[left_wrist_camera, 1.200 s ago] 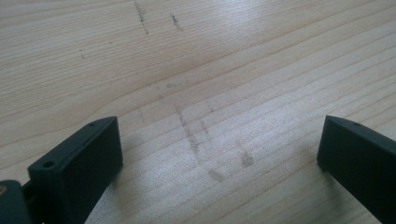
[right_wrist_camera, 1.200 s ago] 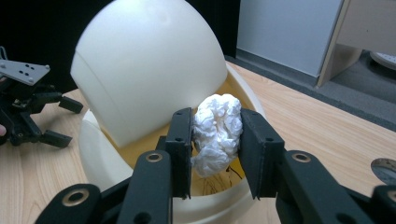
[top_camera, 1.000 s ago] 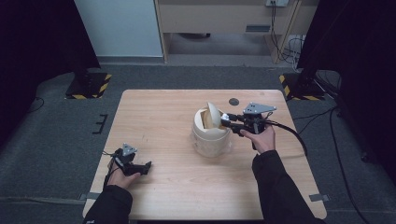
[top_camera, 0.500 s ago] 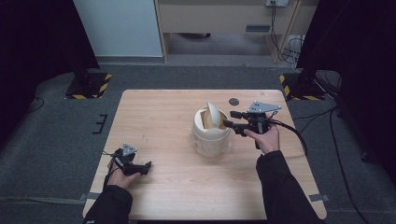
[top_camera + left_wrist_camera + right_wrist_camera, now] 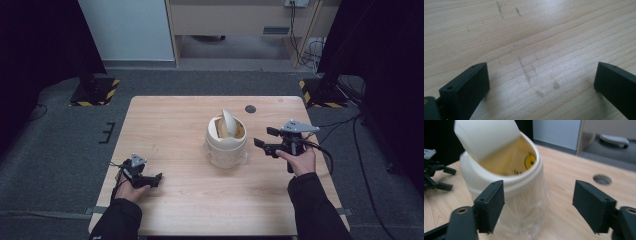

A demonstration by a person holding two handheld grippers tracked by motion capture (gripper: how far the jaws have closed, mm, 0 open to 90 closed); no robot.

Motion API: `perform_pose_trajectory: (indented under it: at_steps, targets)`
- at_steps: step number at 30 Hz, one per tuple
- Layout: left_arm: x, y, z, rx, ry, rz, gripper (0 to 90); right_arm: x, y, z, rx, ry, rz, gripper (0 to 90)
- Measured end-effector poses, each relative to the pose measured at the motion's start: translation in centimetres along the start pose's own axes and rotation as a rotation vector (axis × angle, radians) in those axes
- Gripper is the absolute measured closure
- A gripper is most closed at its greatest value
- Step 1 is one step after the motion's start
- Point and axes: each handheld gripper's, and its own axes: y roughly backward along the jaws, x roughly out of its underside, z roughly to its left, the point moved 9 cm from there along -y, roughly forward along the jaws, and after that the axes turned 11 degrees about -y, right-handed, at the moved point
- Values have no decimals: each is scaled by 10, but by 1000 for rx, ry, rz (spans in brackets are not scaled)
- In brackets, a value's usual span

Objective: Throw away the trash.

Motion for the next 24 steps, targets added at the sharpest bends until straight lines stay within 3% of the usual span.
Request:
perform_pose_trajectory:
  at_steps: [14,24]
  targets:
    - [0,0,0,-1,2,0,0,59,24,-29,79,-83,82,172]
    - [0,0,0,-1,2,0,0,94,32,-62,214,-98,186,146]
